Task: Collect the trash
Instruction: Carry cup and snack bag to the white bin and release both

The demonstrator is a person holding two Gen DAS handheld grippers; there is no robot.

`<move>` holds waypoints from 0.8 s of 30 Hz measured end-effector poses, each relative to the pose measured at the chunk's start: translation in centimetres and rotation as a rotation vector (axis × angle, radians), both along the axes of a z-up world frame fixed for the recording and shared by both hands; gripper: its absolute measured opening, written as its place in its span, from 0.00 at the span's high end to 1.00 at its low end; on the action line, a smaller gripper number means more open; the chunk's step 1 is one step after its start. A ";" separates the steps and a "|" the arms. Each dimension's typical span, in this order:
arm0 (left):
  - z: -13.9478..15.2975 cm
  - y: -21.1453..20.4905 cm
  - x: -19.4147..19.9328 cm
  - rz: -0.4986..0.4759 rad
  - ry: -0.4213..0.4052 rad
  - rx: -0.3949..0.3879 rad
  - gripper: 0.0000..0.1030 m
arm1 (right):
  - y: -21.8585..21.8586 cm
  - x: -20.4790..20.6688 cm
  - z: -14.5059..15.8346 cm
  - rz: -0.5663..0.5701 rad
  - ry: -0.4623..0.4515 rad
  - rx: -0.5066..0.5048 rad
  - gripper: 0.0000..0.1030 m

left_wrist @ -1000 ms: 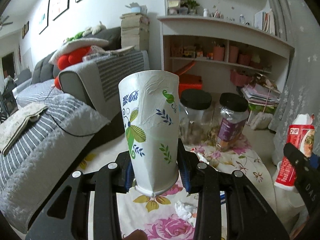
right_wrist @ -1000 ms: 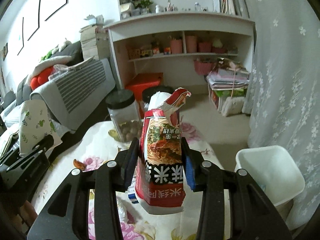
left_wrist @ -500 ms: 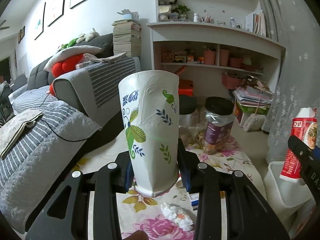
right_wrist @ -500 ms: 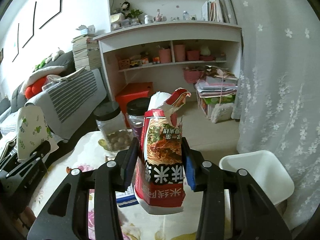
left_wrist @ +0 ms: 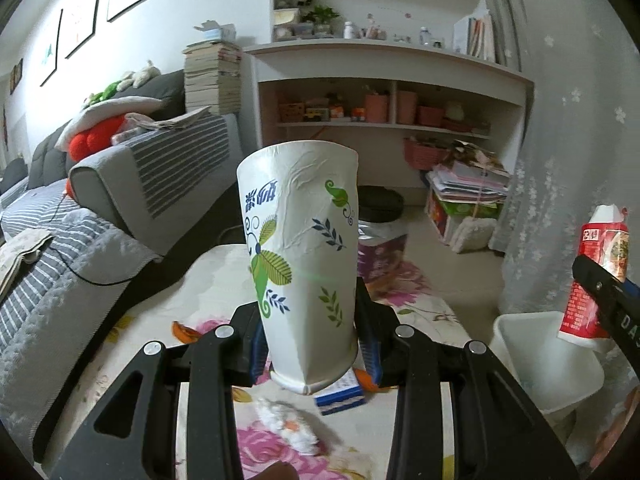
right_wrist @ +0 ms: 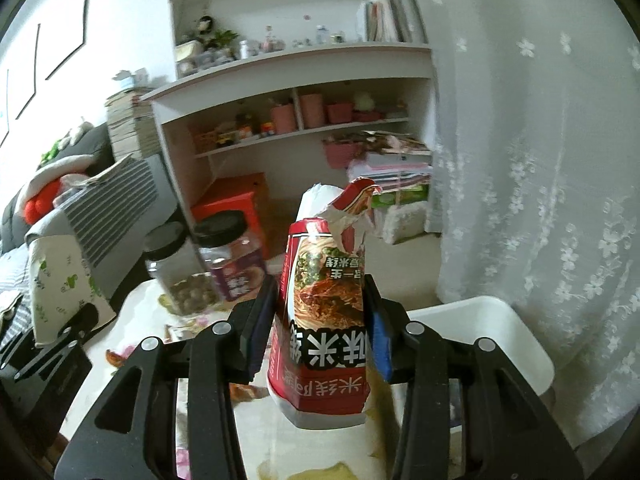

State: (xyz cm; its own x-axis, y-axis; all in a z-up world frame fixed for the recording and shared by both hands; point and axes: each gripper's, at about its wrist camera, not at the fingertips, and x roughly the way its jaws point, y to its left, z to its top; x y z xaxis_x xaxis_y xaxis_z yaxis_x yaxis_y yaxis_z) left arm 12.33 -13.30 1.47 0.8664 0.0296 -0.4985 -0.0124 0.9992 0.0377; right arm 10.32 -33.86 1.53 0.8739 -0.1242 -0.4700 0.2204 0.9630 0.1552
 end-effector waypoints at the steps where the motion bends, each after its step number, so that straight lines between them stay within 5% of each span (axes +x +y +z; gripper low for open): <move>1: 0.0 -0.6 0.0 -0.009 0.005 -0.006 0.64 | -0.7 0.0 -0.1 -0.012 0.002 0.006 0.61; 16: 0.2 -9.0 0.5 -0.140 0.004 0.025 0.64 | -10.3 0.1 -0.8 -0.190 0.047 0.080 0.61; 19: -0.1 -10.8 0.6 -0.168 0.007 0.031 0.64 | -12.0 0.3 -1.4 -0.205 0.088 0.081 0.53; 22: -0.5 -12.8 1.0 -0.199 0.017 0.035 0.64 | -14.0 -0.2 -1.9 -0.266 0.101 0.105 0.31; 24: -0.8 -14.3 1.2 -0.223 0.028 0.034 0.64 | -15.4 -0.8 -2.0 -0.303 0.100 0.129 0.27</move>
